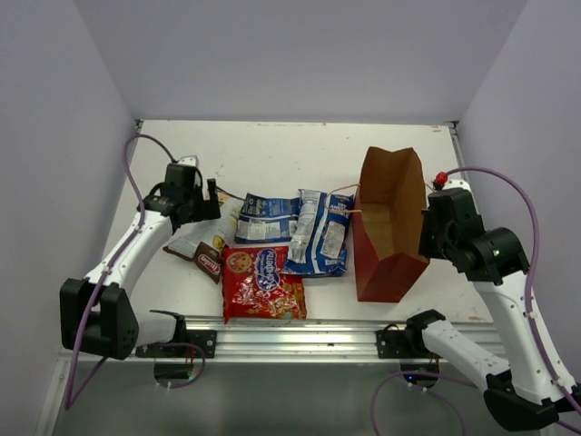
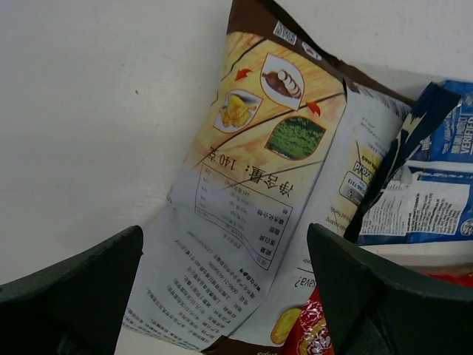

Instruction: Place the snacks into the paper bag

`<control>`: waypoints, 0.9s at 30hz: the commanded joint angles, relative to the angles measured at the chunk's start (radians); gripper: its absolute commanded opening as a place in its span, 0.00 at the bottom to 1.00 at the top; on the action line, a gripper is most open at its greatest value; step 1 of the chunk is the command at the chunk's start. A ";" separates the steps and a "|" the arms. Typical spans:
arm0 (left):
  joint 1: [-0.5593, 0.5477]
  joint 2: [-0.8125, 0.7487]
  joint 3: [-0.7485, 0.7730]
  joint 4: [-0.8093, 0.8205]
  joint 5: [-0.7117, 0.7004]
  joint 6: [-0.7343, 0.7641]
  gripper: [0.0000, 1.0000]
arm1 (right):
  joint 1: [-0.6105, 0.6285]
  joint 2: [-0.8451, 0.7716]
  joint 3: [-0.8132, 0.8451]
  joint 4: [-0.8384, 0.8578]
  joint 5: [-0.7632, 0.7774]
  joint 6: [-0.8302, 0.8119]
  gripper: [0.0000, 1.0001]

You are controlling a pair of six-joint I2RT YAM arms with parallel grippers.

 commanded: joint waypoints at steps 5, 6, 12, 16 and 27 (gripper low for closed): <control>-0.029 0.079 -0.085 0.043 0.081 -0.024 0.98 | 0.001 0.019 0.031 0.055 -0.008 -0.014 0.00; -0.045 0.104 -0.088 0.044 0.071 -0.026 0.98 | 0.001 0.021 0.034 0.056 -0.010 -0.016 0.00; -0.065 0.176 -0.082 0.028 0.014 -0.033 0.00 | 0.001 0.021 0.040 0.068 -0.013 -0.016 0.00; -0.082 0.144 0.005 -0.032 -0.049 -0.044 0.00 | 0.001 0.022 0.039 0.068 -0.013 -0.014 0.00; -0.377 0.180 0.845 -0.103 0.097 -0.173 0.00 | 0.001 0.027 0.039 0.071 -0.019 -0.020 0.00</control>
